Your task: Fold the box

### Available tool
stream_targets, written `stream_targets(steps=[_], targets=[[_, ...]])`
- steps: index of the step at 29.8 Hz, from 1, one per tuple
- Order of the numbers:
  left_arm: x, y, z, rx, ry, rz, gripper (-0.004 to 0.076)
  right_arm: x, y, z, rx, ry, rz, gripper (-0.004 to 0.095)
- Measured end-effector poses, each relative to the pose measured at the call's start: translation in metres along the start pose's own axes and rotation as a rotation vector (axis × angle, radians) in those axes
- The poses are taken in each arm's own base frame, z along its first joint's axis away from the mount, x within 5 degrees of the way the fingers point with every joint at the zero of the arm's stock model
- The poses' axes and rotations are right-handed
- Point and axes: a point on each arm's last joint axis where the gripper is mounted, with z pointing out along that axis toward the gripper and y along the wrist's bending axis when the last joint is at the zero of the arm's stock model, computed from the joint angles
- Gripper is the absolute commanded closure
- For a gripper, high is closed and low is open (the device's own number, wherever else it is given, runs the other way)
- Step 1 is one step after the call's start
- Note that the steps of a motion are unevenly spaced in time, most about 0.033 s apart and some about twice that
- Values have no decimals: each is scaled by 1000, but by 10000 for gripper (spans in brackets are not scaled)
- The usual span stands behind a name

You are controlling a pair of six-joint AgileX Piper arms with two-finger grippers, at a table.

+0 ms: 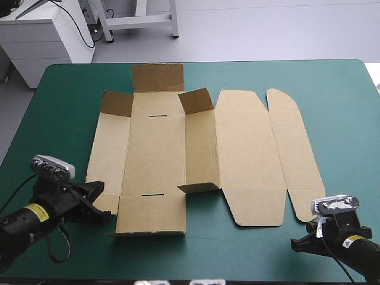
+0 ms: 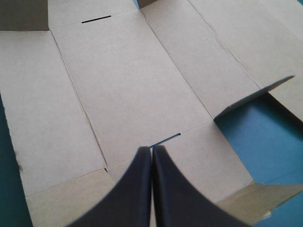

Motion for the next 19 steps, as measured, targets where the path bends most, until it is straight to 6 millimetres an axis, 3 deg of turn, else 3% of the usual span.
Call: stream_targets(steps=[6, 14, 19], targets=[[-22, 7, 34, -17, 73, -32, 732, 0, 0, 0, 0, 0, 1, 909], [-35, 18, 88, -33, 168, -63, 732, 0, 0, 0, 0, 0, 1, 909], [-42, 22, 109, -39, 211, -69, 732, 0, 0, 0, 0, 0, 1, 909]])
